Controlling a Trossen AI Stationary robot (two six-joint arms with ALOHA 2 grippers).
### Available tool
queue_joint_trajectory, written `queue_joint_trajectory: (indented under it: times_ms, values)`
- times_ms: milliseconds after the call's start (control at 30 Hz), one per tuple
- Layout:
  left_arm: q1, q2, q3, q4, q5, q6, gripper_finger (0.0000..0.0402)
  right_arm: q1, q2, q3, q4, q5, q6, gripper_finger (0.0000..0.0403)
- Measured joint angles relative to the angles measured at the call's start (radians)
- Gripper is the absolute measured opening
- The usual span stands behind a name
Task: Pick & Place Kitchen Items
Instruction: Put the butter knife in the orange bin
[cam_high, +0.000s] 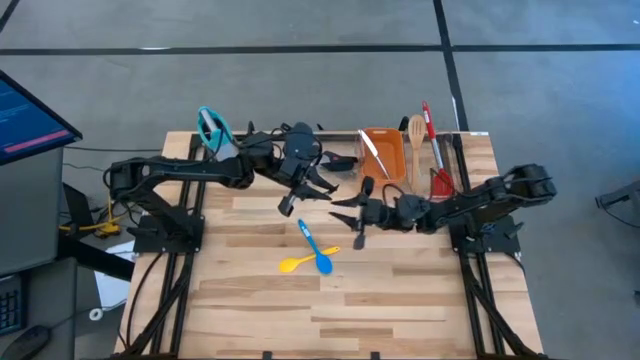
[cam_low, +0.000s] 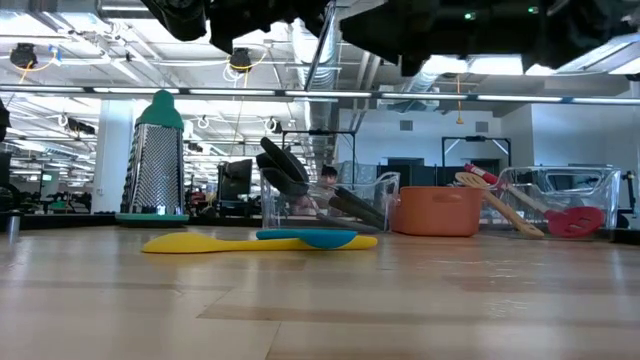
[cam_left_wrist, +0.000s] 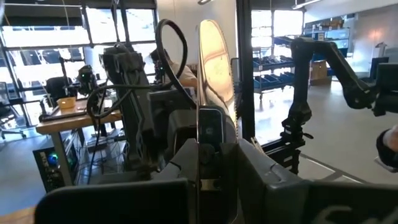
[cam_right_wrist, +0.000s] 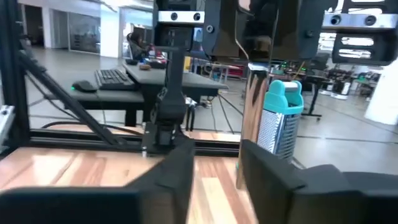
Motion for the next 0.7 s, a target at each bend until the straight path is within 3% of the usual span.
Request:
queue_joint_trajectory:
  times_ms: [233, 367, 500, 700]
  values:
    - [0.0, 0.0, 0.0, 0.002, 0.001, -0.007, 0.0033, -0.012, 0.08, 0.101, 0.004, 0.08, -0.024, 0.0236]
    - [0.0, 0.0, 0.0, 0.002, 0.001, -0.009, 0.0033, -0.024, 0.093, 0.134, -0.003, 0.08, -0.038, 0.0257]
    - [0.0, 0.0, 0.0, 0.001, 0.002, -0.01, 0.0033, -0.035, 0.089, 0.143, -0.002, 0.08, -0.038, 0.0231]
    - [0.0, 0.0, 0.0, 0.0, 0.002, -0.01, 0.0034, -0.035, 0.084, 0.143, -0.004, 0.078, -0.038, 0.0121]
